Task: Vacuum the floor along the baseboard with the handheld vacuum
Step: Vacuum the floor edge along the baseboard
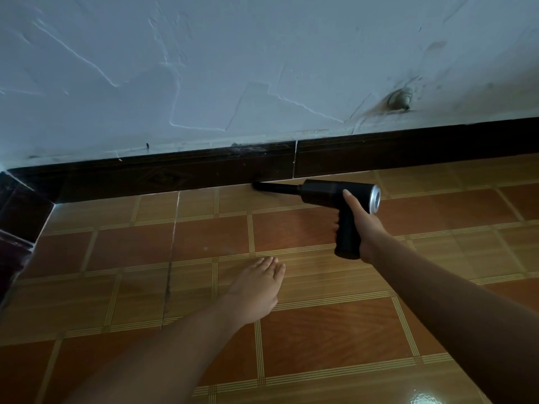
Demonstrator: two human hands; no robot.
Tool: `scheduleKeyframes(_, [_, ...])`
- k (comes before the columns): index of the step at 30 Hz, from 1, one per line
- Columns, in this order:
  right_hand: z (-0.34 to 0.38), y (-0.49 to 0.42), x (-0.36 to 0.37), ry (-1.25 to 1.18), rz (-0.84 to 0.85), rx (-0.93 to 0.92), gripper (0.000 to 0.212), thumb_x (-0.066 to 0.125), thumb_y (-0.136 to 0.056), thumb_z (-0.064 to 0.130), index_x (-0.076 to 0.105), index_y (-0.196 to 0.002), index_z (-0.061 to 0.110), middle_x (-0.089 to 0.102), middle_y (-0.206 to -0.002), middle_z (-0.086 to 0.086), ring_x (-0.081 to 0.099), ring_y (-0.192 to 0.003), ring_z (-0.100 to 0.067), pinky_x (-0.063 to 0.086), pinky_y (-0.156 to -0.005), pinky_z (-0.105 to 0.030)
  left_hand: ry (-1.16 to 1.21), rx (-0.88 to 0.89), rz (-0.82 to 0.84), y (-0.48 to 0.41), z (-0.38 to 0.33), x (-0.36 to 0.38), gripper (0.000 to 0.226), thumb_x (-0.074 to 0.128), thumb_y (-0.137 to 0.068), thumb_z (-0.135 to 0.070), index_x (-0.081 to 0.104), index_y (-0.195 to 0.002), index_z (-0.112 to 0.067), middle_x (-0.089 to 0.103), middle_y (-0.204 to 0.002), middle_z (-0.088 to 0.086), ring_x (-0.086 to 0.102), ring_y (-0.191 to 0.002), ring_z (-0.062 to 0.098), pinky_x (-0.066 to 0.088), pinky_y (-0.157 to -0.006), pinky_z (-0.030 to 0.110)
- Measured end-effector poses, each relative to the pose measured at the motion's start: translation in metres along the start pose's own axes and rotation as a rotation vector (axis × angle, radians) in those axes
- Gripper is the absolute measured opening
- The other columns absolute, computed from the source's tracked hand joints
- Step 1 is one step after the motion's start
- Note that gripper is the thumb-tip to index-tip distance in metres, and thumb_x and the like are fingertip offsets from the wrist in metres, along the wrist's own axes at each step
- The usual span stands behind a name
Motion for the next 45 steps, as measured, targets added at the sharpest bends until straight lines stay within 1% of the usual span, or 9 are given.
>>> scheduleKeyframes(6, [0.009, -0.002, -0.024, -0.011, -0.034, -0.019, 0.058, 0.070, -0.077, 0.045, 0.056, -0.118, 0.006, 0.062, -0.079, -0.007, 0.059, -0.063, -0.017, 0.050, -0.060, -0.031, 0.004, -0.002, 0.010, 0.000, -0.002, -0.003, 0.058, 0.033, -0.101, -0.025, 0.006, -0.149, -0.006, 0.005, -0.157, 0.014, 0.004, -0.145, 0.023, 0.001, -0.118, 0.033])
scheduleKeyframes(15, [0.015, -0.001, -0.055, -0.040, -0.057, -0.020, 0.058, 0.067, -0.080, 0.047, 0.057, -0.120, 0.006, 0.060, -0.074, -0.004, 0.057, -0.059, -0.015, 0.047, -0.057, -0.030, 0.012, -0.012, 0.024, -0.001, -0.003, -0.005, 0.058, 0.032, -0.101, -0.024, 0.005, -0.149, -0.007, 0.007, -0.157, 0.014, 0.006, -0.145, 0.023, 0.003, -0.118, 0.032])
scheduleKeyframes(21, [0.015, -0.001, -0.060, -0.060, -0.054, -0.016, 0.056, 0.066, -0.081, 0.047, 0.057, -0.119, 0.007, 0.060, -0.071, -0.003, 0.057, -0.055, -0.013, 0.048, -0.052, -0.028, 0.012, -0.017, 0.021, 0.000, -0.005, -0.006, 0.058, 0.032, -0.101, -0.024, 0.004, -0.149, -0.008, 0.006, -0.157, 0.014, 0.005, -0.145, 0.022, 0.002, -0.118, 0.032])
scheduleKeyframes(28, [0.011, -0.003, -0.049, -0.032, -0.026, 0.014, 0.053, 0.067, -0.079, 0.048, 0.058, -0.112, 0.008, 0.060, -0.073, -0.004, 0.057, -0.057, -0.015, 0.048, -0.053, -0.029, 0.029, -0.014, 0.002, 0.002, -0.005, -0.007, 0.057, 0.032, -0.100, -0.022, 0.005, -0.149, -0.008, 0.006, -0.157, 0.014, 0.005, -0.145, 0.023, 0.000, -0.116, 0.031])
scheduleKeyframes(32, [0.009, -0.005, -0.037, -0.020, -0.025, 0.014, 0.060, 0.069, -0.077, 0.048, 0.056, -0.120, 0.007, 0.061, -0.077, -0.006, 0.058, -0.061, -0.017, 0.048, -0.056, -0.031, 0.048, -0.013, -0.010, 0.004, -0.004, -0.005, 0.057, 0.034, -0.100, -0.022, 0.007, -0.149, -0.008, 0.006, -0.157, 0.014, 0.004, -0.145, 0.023, -0.001, -0.116, 0.031])
scheduleKeyframes(34, [0.007, -0.005, -0.029, -0.014, -0.019, 0.014, 0.060, 0.069, -0.078, 0.047, 0.056, -0.121, 0.007, 0.061, -0.077, -0.006, 0.058, -0.061, -0.017, 0.049, -0.057, -0.031, 0.057, -0.010, -0.024, 0.005, -0.004, -0.004, 0.057, 0.034, -0.100, -0.022, 0.007, -0.149, -0.008, 0.005, -0.157, 0.014, 0.004, -0.145, 0.023, -0.001, -0.116, 0.031])
scheduleKeyframes(42, [-0.005, -0.007, 0.008, 0.001, 0.024, 0.018, 0.055, 0.069, -0.078, 0.046, 0.057, -0.116, 0.007, 0.062, -0.074, -0.006, 0.058, -0.059, -0.017, 0.049, -0.057, -0.031, 0.063, 0.002, -0.039, 0.006, -0.002, 0.000, 0.058, 0.034, -0.100, -0.022, 0.007, -0.149, -0.007, 0.003, -0.157, 0.015, 0.003, -0.145, 0.024, -0.001, -0.116, 0.032])
scheduleKeyframes(45, [-0.009, -0.008, 0.021, 0.015, 0.031, 0.008, 0.049, 0.067, -0.081, 0.044, 0.056, -0.112, 0.008, 0.061, -0.073, -0.007, 0.057, -0.059, -0.017, 0.049, -0.059, -0.031, 0.068, 0.007, -0.041, 0.007, 0.000, 0.002, 0.058, 0.034, -0.100, -0.022, 0.006, -0.149, -0.007, 0.002, -0.157, 0.015, 0.001, -0.145, 0.024, -0.002, -0.115, 0.032])
Point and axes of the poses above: each hand's wrist, its own y-axis away from the middle knuckle, its own x-axis out of the palm, z = x × y, the point moved 1 cm from there along -y, towards the middle knuckle
